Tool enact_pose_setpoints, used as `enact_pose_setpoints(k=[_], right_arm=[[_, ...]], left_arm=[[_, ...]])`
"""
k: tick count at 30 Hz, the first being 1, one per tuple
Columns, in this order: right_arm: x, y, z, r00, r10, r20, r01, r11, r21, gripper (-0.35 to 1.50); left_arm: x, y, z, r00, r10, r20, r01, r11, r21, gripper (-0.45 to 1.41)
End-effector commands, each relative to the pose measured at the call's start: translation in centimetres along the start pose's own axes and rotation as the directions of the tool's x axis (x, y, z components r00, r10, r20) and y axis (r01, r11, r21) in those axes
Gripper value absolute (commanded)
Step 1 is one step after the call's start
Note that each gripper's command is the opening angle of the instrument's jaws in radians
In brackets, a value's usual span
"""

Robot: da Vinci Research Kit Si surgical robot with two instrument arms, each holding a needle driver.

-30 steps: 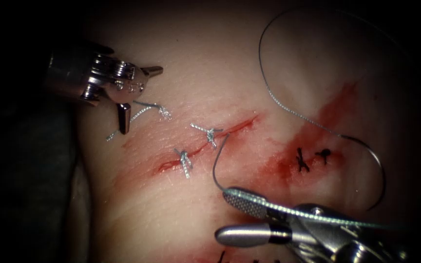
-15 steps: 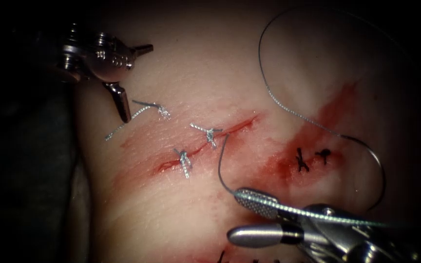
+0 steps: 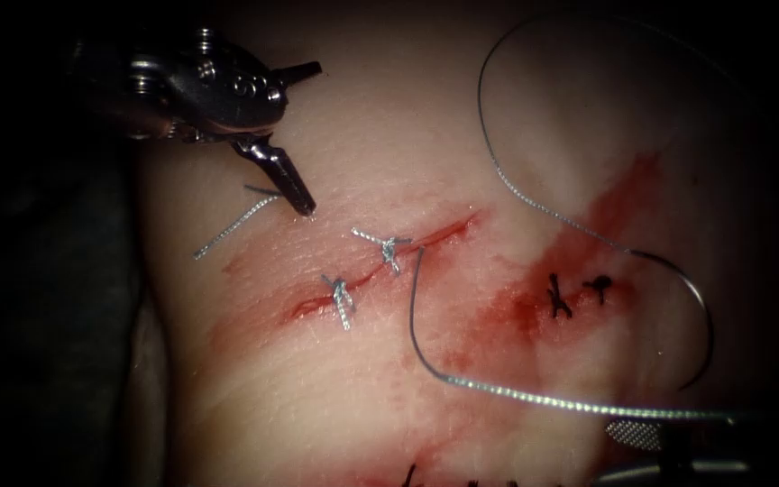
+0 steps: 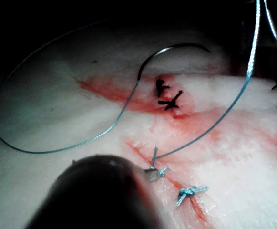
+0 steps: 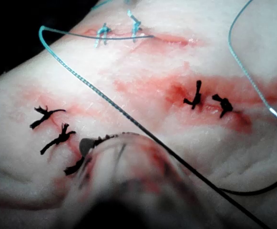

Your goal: Wound Closure

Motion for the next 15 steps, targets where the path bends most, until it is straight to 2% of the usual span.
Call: enact_pose_setpoints(k=[1, 3, 4, 6, 7, 8, 10, 11, 12, 13, 15], right_arm=[[-0.15, 0.08, -0.04, 1.0, -0.001, 0.018, 0.001, 1.0, -0.001, 1.2], [-0.24, 0.09, -0.16, 0.999, 0.013, 0.039, -0.013, 1.0, 0.022, 1.13], [-0.3, 0.02, -0.29, 0.997, 0.007, 0.074, -0.013, 0.996, 0.088, 1.1], [-0.31, -0.03, -0.32, 0.996, 0.0, 0.09, -0.011, 0.992, 0.123, 1.08], [-0.31, -0.19, -0.36, 0.992, -0.026, 0.12, -0.003, 0.972, 0.236, 1.01], [-0.29, -0.27, -0.37, 0.994, -0.037, 0.107, 0.005, 0.959, 0.284, 1.01], [-0.2, -0.47, -0.37, 0.998, -0.055, 0.043, 0.033, 0.914, 0.404, 1.1], [-0.05, -0.61, -0.39, 0.998, -0.048, -0.027, 0.055, 0.857, 0.512, 0.71], [-0.05, -0.61, -0.39, 0.998, -0.048, -0.027, 0.055, 0.857, 0.512, 0.71], [0.09, -0.68, -0.39, 0.997, -0.029, -0.078, 0.069, 0.811, 0.581, 0.73], [0.36, -0.75, -0.39, 0.981, 0.055, -0.187, 0.078, 0.769, 0.634, 0.74]], left_arm=[[0.04, 0.0, 0.07, 1.0, -0.003, -0.005, 0.003, 1.0, -0.002, 1.25], [0.07, 0.02, 0.07, 1.0, -0.02, -0.019, 0.02, 1.0, -0.008, 1.25], [0.09, 0.03, 0.07, 0.999, -0.028, -0.031, 0.027, 1.0, -0.013, 1.25], [0.09, 0.03, 0.07, 0.999, -0.034, -0.038, 0.034, 0.999, -0.013, 1.25], [0.08, 0.02, 0.06, 0.998, -0.04, -0.038, 0.039, 0.999, -0.015, 1.25], [0.08, 0.02, 0.05, 0.998, -0.045, -0.039, 0.045, 0.999, -0.016, 1.25], [0.08, 0.01, 0.03, 0.998, -0.052, -0.045, 0.051, 0.999, -0.018, 1.25], [0.11, 0.0, -0.01, 0.996, -0.062, -0.063, 0.06, 0.998, -0.021, 1.23], [0.11, 0.0, -0.01, 0.996, -0.062, -0.063, 0.06, 0.998, -0.021, 1.23], [0.13, 0.0, -0.03, 0.994, -0.07, -0.078, 0.069, 0.997, -0.022, 1.23], [0.17, -0.01, -0.08, 0.989, -0.089, -0.116, 0.087, 0.996, -0.025, 1.23]])
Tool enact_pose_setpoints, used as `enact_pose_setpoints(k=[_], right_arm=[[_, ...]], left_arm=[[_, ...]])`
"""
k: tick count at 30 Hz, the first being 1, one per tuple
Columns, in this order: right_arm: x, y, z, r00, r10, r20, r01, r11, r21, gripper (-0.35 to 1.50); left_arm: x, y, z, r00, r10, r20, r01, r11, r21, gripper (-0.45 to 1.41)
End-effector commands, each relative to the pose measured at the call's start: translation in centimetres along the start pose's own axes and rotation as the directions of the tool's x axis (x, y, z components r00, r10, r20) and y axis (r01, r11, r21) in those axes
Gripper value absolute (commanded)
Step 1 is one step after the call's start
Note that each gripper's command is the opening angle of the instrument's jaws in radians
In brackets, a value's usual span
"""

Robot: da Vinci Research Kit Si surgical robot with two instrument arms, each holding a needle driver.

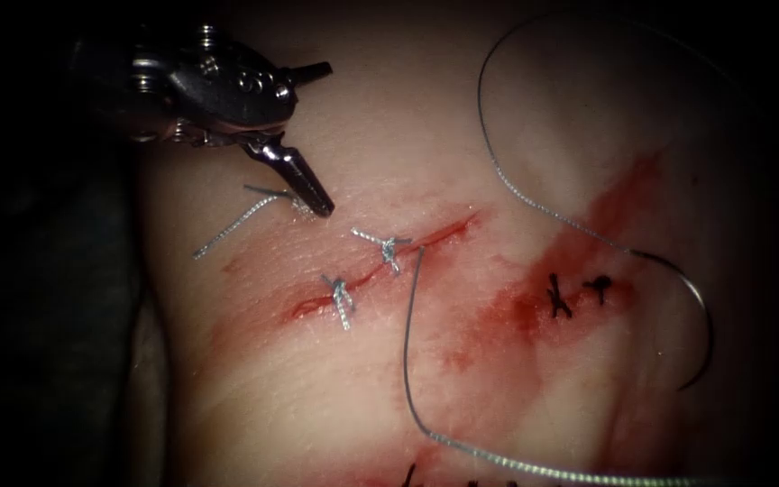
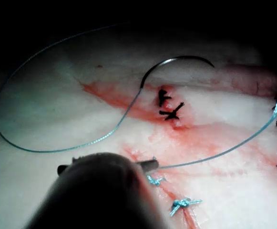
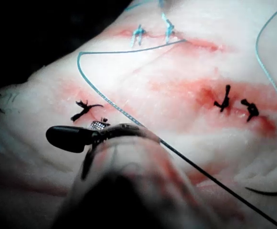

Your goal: Wound Closure

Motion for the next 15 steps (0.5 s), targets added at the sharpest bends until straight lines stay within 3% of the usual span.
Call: enact_pose_setpoints(k=[1, 2, 3, 5, 7, 10, 13, 14, 15], right_arm=[[0.42, 0.02, 0.19, 0.983, -0.014, -0.184, 0.01, 1.0, -0.023, 0.73], [0.76, 0.08, 0.22, 0.937, -0.079, -0.341, 0.036, 0.991, -0.131, 0.71], [0.76, 0.08, 0.22, 0.937, -0.079, -0.341, 0.036, 0.991, -0.131, 0.71], [1.16, 0.19, 0.17, 0.88, -0.214, -0.423, 0.1, 0.956, -0.275, 0.66], [1.25, 0.23, 0.14, 0.865, -0.269, -0.424, 0.132, 0.937, -0.324, 0.66], [1.49, 0.42, -0.03, 0.81, -0.394, -0.435, 0.152, 0.857, -0.493, 0.66], [1.58, 0.58, -0.13, 0.788, -0.427, -0.443, 0.128, 0.819, -0.56, 0.69], [1.58, 0.69, -0.15, 0.777, -0.439, -0.45, 0.111, 0.8, -0.589, 0.81], [1.58, 0.69, -0.15, 0.777, -0.439, -0.45, 0.111, 0.8, -0.589, 0.81]], left_arm=[[0.05, -0.01, 0.03, 0.999, -0.013, -0.029, 0.013, 1.0, 0.0, 1.23], [0.08, 0.0, 0.01, 0.998, -0.029, -0.048, 0.029, 1.0, -0.002, 1.21], [0.08, 0.0, 0.01, 0.998, -0.029, -0.048, 0.029, 1.0, -0.002, 1.21], [0.1, 0.0, -0.01, 0.998, -0.033, -0.054, 0.032, 0.999, -0.003, 1.2], [0.11, 0.0, -0.01, 0.998, -0.034, -0.056, 0.034, 0.999, -0.003, 1.2], [0.17, 0.01, -0.02, 0.995, -0.048, -0.089, 0.048, 0.999, -0.006, 1.18], [0.22, 0.03, -0.01, 0.989, -0.072, -0.131, 0.071, 0.997, -0.018, 1.15], [0.25, 0.05, 0.02, 0.984, -0.094, -0.153, 0.09, 0.995, -0.031, 1.08], [0.25, 0.05, 0.02, 0.984, -0.094, -0.153, 0.09, 0.995, -0.031, 1.08]])
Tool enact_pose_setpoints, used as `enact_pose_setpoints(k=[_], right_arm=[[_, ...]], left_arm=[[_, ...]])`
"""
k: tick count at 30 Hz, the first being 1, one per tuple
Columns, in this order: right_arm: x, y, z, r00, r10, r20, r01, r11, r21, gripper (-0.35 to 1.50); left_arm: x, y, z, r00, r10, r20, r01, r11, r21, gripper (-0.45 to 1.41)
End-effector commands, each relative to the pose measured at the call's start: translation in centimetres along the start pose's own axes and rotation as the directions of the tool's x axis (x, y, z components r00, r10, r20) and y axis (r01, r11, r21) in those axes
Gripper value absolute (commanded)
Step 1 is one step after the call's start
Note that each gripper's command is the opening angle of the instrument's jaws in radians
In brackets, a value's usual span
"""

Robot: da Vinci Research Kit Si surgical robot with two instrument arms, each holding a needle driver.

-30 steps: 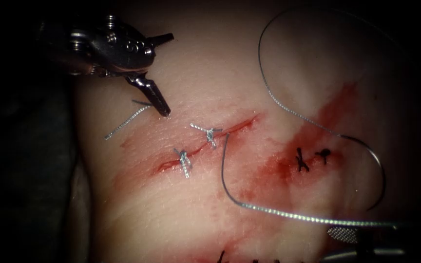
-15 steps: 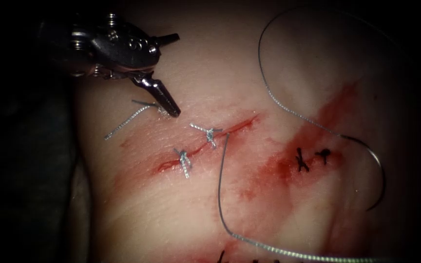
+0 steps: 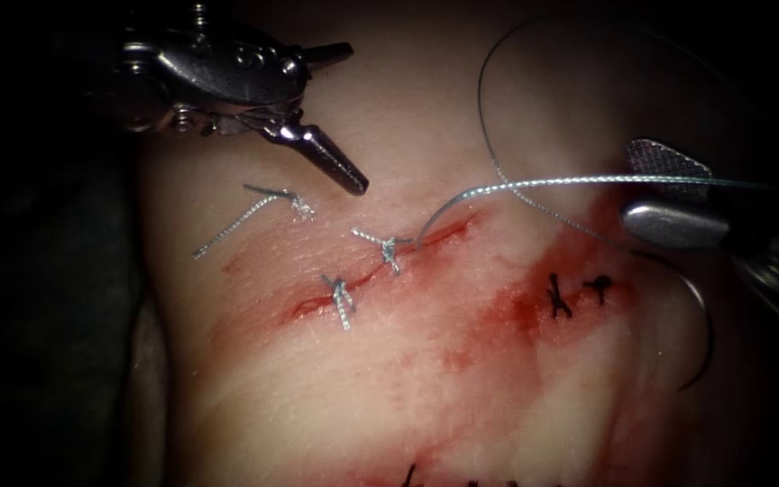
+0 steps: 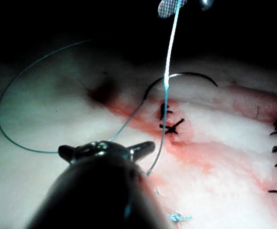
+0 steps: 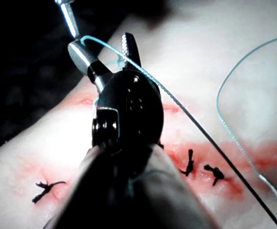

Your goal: Wound Closure

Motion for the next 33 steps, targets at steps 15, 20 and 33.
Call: enact_pose_setpoints(k=[15, 20, 33], right_arm=[[0.03, 0.43, 0.08, 0.998, -0.051, -0.048, 0.044, 0.989, -0.142, 0.98], [0.06, 0.54, 0.1, 0.996, -0.057, -0.067, 0.043, 0.979, -0.197, 0.98], [0.1, 0.78, 0.13, 0.995, -0.068, -0.078, 0.048, 0.972, -0.232, 1.01]], left_arm=[[0.84, 0.65, -0.86, 0.908, -0.398, -0.132, 0.361, 0.902, -0.235, 0.79], [0.87, 0.97, -0.98, 0.892, -0.445, -0.075, 0.409, 0.868, -0.282, 0.78], [0.6, 1.9, -0.24, 0.907, -0.389, 0.161, 0.407, 0.713, -0.571, 0.29]])
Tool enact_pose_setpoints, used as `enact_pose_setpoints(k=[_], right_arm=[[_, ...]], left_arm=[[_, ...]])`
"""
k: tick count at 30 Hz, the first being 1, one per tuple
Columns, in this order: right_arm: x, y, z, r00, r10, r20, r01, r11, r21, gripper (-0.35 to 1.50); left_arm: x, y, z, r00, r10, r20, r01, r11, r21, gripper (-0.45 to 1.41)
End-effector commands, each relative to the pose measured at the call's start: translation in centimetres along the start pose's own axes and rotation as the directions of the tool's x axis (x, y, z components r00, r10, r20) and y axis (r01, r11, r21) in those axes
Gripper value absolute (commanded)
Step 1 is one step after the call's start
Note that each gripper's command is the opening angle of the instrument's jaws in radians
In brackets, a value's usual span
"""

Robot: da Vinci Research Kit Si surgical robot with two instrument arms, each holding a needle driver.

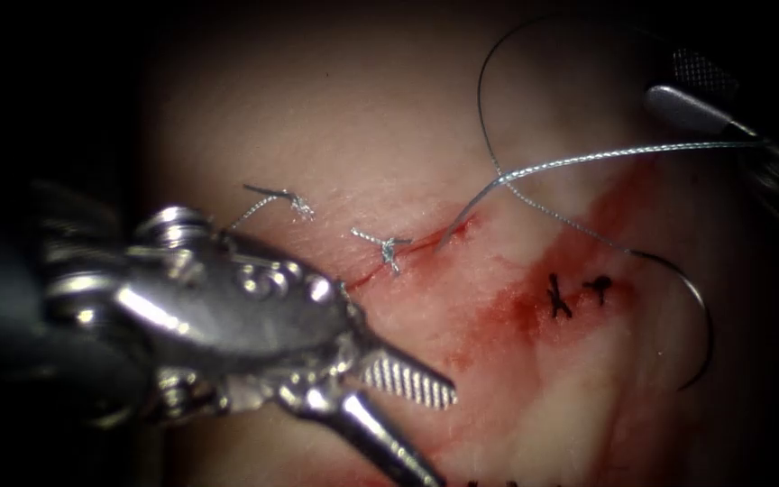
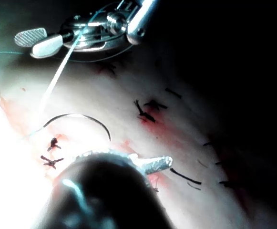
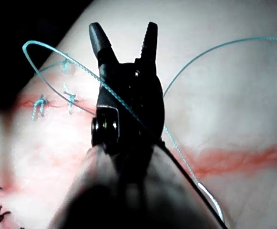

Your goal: Wound Closure

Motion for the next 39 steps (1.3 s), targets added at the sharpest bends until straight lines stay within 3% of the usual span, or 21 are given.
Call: enact_pose_setpoints(k=[1, 3, 5, 6, 7, 10, 11, 12, 14, 16, 18, 19, 21, 22, 24, 26, 27, 28, 33, 39], right_arm=[[-0.04, -0.05, 0.08, 1.0, 0.0, -0.001, 0.0, 1.0, 0.006, 1.01], [-0.04, -0.06, 0.08, 1.0, -0.001, 0.0, 0.001, 1.0, 0.007, 1.01], [-0.05, -0.1, 0.08, 1.0, 0.0, 0.001, 0.0, 1.0, 0.012, 1.01], [-0.04, -0.12, 0.07, 1.0, 0.001, 0.002, -0.001, 1.0, 0.012, 1.03], [-0.04, -0.12, 0.07, 1.0, 0.001, 0.002, -0.001, 1.0, 0.012, 1.03], [-0.04, -0.14, 0.06, 1.0, 0.001, 0.002, -0.001, 1.0, 0.011, 1.05], [-0.04, -0.15, 0.06, 1.0, 0.001, 0.002, -0.001, 1.0, 0.011, 1.05], [-0.04, -0.15, 0.06, 1.0, 0.001, 0.002, -0.001, 1.0, 0.011, 1.06], [-0.04, -0.15, 0.06, 1.0, 0.001, 0.002, -0.001, 1.0, 0.011, 1.08], [-0.04, -0.15, 0.05, 1.0, 0.002, 0.003, -0.002, 1.0, 0.011, 1.08], [-0.04, -0.15, 0.05, 1.0, 0.002, 0.003, -0.002, 1.0, 0.011, 1.08], [-0.03, -0.15, 0.04, 1.0, 0.002, 0.003, -0.002, 1.0, 0.012, 1.1], [-0.03, -0.16, 0.04, 1.0, 0.002, 0.003, -0.002, 1.0, 0.012, 1.1], [-0.03, -0.16, 0.04, 1.0, 0.002, 0.003, -0.002, 1.0, 0.012, 1.1], [-0.03, -0.16, 0.04, 1.0, 0.002, 0.003, -0.002, 1.0, 0.012, 1.1], [-0.03, -0.16, 0.04, 1.0, 0.002, 0.003, -0.002, 1.0, 0.012, 1.1], [-0.03, -0.16, 0.03, 1.0, 0.002, 0.003, -0.002, 1.0, 0.012, 1.1], [-0.03, -0.16, 0.03, 1.0, 0.002, 0.003, -0.002, 1.0, 0.012, 1.1], [-0.03, -0.16, 0.04, 1.0, 0.002, 0.003, -0.002, 1.0, 0.012, 1.1], [-0.03, -0.18, 0.03, 1.0, 0.002, 0.003, -0.002, 1.0, 0.011, 1.1]], left_arm=[[0.02, -0.11, 0.16, 0.999, -0.046, -0.019, 0.047, 0.998, 0.031, 0.34], [0.09, -0.31, 0.41, 0.986, -0.133, -0.1, 0.142, 0.985, 0.093, 0.42], [0.24, -0.69, 0.71, 0.949, -0.235, -0.212, 0.267, 0.954, 0.137, 0.49], [0.32, -0.97, 0.89, 0.887, -0.35, -0.303, 0.405, 0.902, 0.146, 0.39], [0.32, -0.97, 0.89, 0.887, -0.35, -0.303, 0.405, 0.902, 0.146, 0.39], [0.45, -1.5, 1.18, 0.87, -0.331, -0.365, 0.427, 0.876, 0.223, 0.47], [0.53, -2.04, 1.42, 0.871, -0.312, -0.381, 0.422, 0.872, 0.25, 0.56], [0.53, -2.23, 1.5, 0.871, -0.301, -0.389, 0.411, 0.879, 0.241, 0.56], [0.53, -2.35, 1.56, 0.871, -0.292, -0.396, 0.402, 0.886, 0.23, 0.54], [0.48, -2.68, 1.78, 0.853, -0.309, -0.42, 0.404, 0.901, 0.158, 0.54], [0.46, -2.75, 1.85, 0.835, -0.341, -0.432, 0.429, 0.895, 0.122, 0.54], [0.4, -2.86, 1.99, 0.761, -0.459, -0.459, 0.525, 0.851, 0.02, 0.54], [0.37, -2.91, 2.09, 0.693, -0.554, -0.461, 0.595, 0.801, -0.067, 0.51], [0.37, -2.91, 2.09, 0.693, -0.554, -0.461, 0.595, 0.801, -0.067, 0.51], [0.4, -2.94, 2.2, 0.631, -0.64, -0.439, 0.641, 0.749, -0.17, 0.49], [0.43, -2.93, 2.22, 0.624, -0.652, -0.431, 0.637, 0.744, -0.202, 0.46], [0.55, -2.89, 2.27, 0.595, -0.699, -0.397, 0.63, 0.712, -0.31, 0.46], [0.55, -2.89, 2.27, 0.595, -0.699, -0.397, 0.63, 0.712, -0.31, 0.46], [0.64, -2.92, 2.42, 0.52, -0.793, -0.317, 0.676, 0.609, -0.414, 0.46], [0.58, -3.0, 2.5, 0.503, -0.811, -0.298, 0.698, 0.584, -0.415, 0.44]])
